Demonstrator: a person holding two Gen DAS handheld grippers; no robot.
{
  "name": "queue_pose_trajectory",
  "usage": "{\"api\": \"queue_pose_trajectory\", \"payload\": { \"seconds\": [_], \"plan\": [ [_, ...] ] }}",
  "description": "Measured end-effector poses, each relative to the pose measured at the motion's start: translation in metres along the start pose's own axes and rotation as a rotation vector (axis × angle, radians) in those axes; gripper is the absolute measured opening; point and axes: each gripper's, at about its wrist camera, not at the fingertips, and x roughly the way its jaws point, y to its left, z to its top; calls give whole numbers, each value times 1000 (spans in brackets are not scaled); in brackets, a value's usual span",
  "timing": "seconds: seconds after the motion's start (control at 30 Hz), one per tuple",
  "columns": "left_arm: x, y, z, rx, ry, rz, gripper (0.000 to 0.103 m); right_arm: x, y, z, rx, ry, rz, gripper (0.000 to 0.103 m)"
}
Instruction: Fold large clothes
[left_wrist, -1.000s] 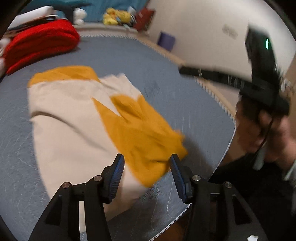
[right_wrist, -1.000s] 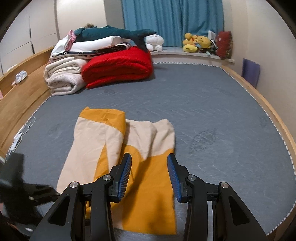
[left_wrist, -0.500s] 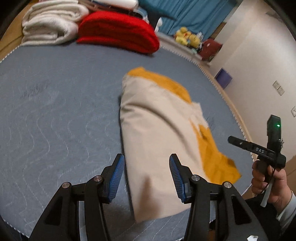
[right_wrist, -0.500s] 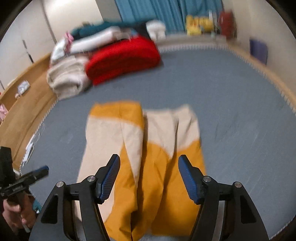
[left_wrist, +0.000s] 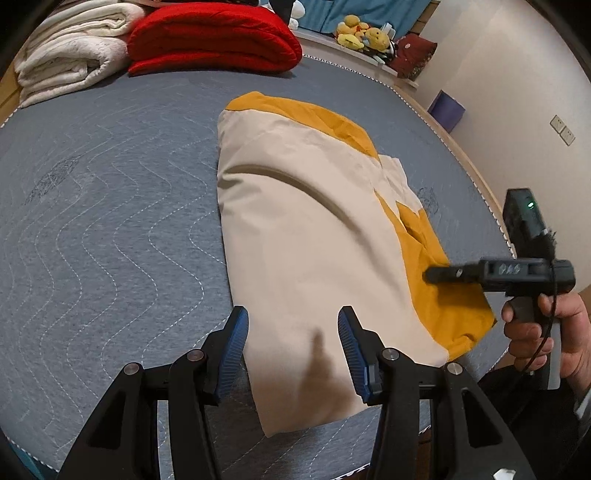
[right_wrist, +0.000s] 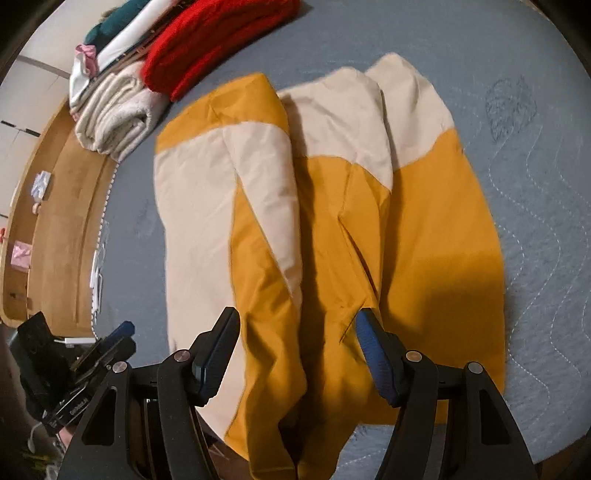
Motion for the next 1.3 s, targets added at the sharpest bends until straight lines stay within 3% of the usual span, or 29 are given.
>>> {"api": "queue_pose_trajectory", "payload": {
  "seconds": [0.13,0.27,0.3,0.33,0.37,0.4,0.53,0.67,0.77,0.87,0.93,1.07,1.13,1.23,1.3],
  "plan": [
    [5,1,-1,-2,10,9,46,16,-1,-7,-30,54,-119,66],
    [8,-2,-3,6,19,17,46,17,4,-11,-65,50,-140,61],
    [9,-2,-2,9,22,18,46,17,7,-12,-70,51,-139,47],
    [10,-3,-2,11,23,20,46,17,10,-14,-80,47,-116,20],
    [11,-3,-2,13,23,23,46,14,13,-15,-91,28,-102,15],
    [11,-4,-2,14,21,24,46,11,19,-14,-106,6,-98,8],
    [7,-8,1,5,-10,6,46,-41,49,-16,-238,-209,17,4],
    [3,-17,4,21,-43,-37,46,-98,31,-21,-187,-395,77,3],
    [5,-26,6,54,-46,-70,46,-122,17,-24,-172,-452,56,3],
    [15,-36,6,82,-15,-83,46,-107,-6,-27,-151,-347,-70,3],
    [33,-44,3,112,67,-83,46,-82,-24,-26,-114,-242,-155,3],
    [84,-56,-26,239,305,79,50,-42,-32,-26,-132,-146,-254,3],
    [86,-62,-31,292,307,116,50,-27,-29,-29,-139,-115,-257,3],
    [79,-59,-29,280,295,85,50,-16,-33,-35,-168,-93,-318,3],
    [76,-54,-29,277,300,76,50,-16,-36,-32,-159,-88,-311,3]
  ]
}}
